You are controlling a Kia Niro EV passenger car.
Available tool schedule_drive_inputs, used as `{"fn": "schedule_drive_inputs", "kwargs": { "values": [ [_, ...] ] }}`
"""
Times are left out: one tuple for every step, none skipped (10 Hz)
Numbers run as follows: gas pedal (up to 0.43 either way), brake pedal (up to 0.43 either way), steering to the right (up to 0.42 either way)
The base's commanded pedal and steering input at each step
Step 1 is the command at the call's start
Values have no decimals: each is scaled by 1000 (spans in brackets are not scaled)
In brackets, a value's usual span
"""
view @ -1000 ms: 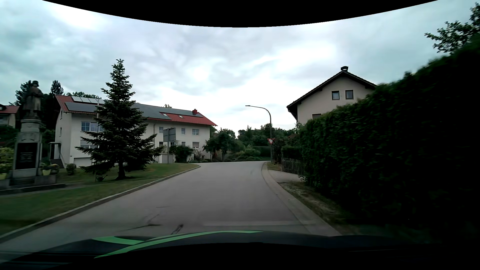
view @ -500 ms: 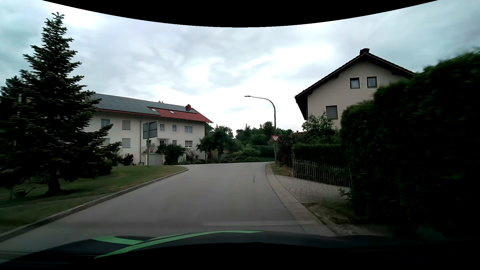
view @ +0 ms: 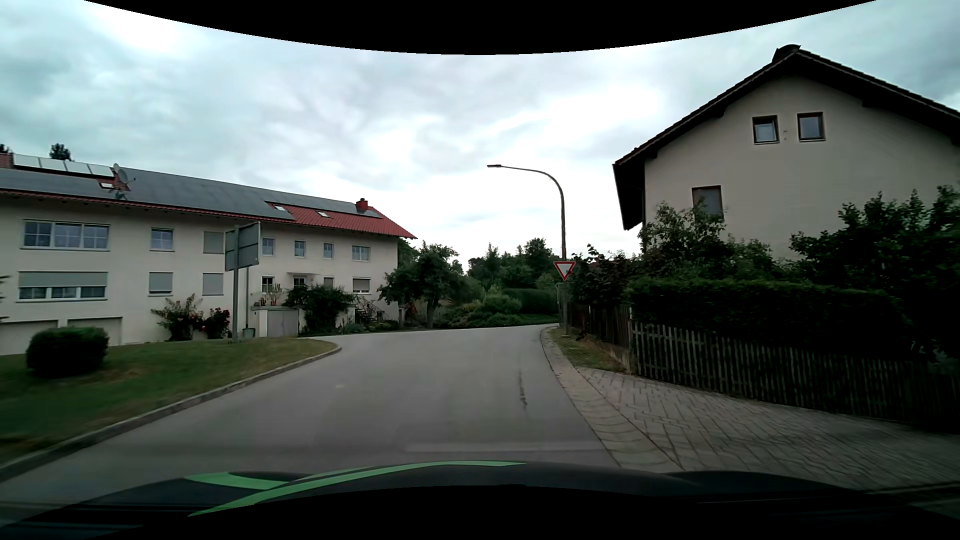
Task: Follow the waypoints while adhering to traffic rules and regulations
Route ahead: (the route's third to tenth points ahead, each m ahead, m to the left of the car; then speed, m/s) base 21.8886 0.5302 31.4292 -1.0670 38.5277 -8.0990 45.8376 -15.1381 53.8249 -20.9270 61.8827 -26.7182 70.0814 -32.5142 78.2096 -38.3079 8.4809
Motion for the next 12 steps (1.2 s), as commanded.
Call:
{"fn": "schedule_drive_inputs", "kwargs": {
  "values": [
    [0, 140, 7],
    [0, 152, 7],
    [0, 159, 8],
    [0, 177, 9],
    [0, 183, 10],
    [0, 189, 10],
    [0, 189, 10],
    [0, 195, 10],
    [0, 195, 10],
    [0, 201, 10],
    [0, 201, 10],
    [0, 201, 10]
  ]
}}
